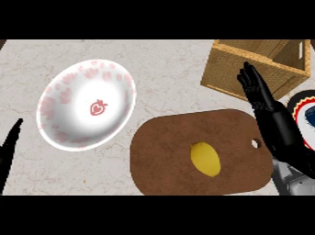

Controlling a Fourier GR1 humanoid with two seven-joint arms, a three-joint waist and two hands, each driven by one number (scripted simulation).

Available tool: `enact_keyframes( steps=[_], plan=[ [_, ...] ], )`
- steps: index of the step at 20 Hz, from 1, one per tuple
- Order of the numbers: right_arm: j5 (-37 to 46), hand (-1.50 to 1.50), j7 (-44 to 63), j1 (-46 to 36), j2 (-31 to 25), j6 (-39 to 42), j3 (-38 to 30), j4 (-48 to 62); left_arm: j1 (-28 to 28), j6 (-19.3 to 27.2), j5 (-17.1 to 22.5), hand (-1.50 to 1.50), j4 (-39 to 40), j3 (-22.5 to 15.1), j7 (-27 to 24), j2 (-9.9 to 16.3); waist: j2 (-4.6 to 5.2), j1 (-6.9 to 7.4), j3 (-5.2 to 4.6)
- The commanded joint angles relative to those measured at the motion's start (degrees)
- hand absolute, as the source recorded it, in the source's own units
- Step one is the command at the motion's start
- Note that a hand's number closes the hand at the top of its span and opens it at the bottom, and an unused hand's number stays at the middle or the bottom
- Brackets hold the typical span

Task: Pick the lemon from the cutting board and place it in the basket

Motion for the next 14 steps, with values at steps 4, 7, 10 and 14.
enact_keyframes(
  steps=[4,7,10,14],
  plan=[
    [-4.94,1.50,4.18,-4.32,4.49,13.32,15.05,1.03,-11.49,-4.04,0.17,0.00,-7.29,-1.22,-4.88,-0.70,-1.05,2.35,-1.78],
    [-16.44,1.50,-1.22,2.67,17.45,-1.63,2.79,-1.68,-11.05,-3.30,1.56,0.00,-8.33,-0.74,-5.93,-2.32,-0.63,-4.49,0.79],
    [-12.19,1.50,9.18,1.07,17.81,12.15,29.13,-0.05,-14.11,-8.65,4.84,0.00,-11.71,-2.00,-8.85,-3.51,-1.77,1.49,-1.84],
    [0.82,-1.50,16.02,-0.58,18.05,-5.60,40.03,-11.02,-15.65,-9.11,4.41,0.00,-7.38,0.03,-11.41,-3.94,-2.05,-0.34,-1.87]
  ],
)
